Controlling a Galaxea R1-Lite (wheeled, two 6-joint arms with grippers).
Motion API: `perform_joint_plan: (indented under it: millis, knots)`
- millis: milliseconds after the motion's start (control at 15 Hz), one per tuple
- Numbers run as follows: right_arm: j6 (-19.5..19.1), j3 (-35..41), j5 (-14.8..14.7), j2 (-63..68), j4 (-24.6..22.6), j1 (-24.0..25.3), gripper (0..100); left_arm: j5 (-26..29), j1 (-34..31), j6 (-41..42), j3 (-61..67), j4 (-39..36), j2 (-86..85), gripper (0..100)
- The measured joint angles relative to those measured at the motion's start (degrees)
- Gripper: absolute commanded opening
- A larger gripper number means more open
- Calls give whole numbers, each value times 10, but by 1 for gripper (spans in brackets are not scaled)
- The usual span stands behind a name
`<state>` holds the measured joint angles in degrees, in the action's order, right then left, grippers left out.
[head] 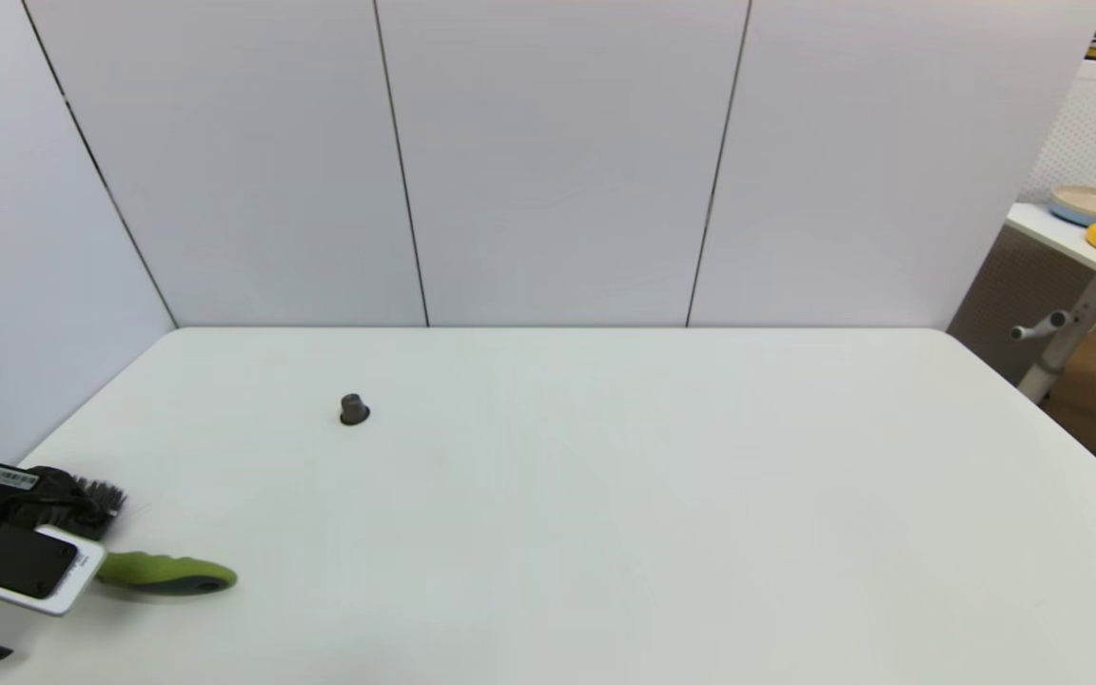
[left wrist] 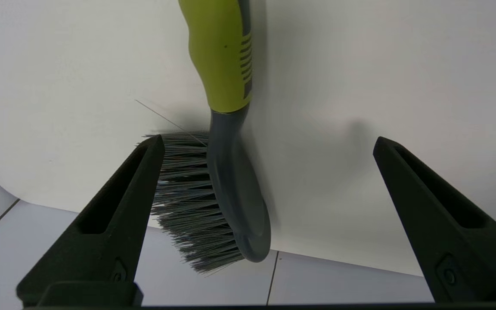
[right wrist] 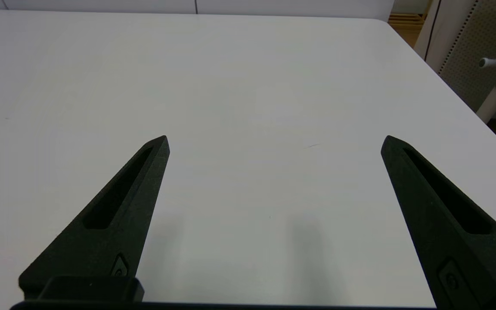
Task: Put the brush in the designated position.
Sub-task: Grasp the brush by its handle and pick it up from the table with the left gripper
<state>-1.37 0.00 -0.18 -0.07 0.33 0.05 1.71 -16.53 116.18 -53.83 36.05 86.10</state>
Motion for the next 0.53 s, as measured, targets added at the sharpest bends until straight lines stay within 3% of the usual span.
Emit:
perform_joint_plan:
  millis: [533]
  knots:
    - [0,0,0,0,0,0,100,2,-17,-54,16,-28,29,100]
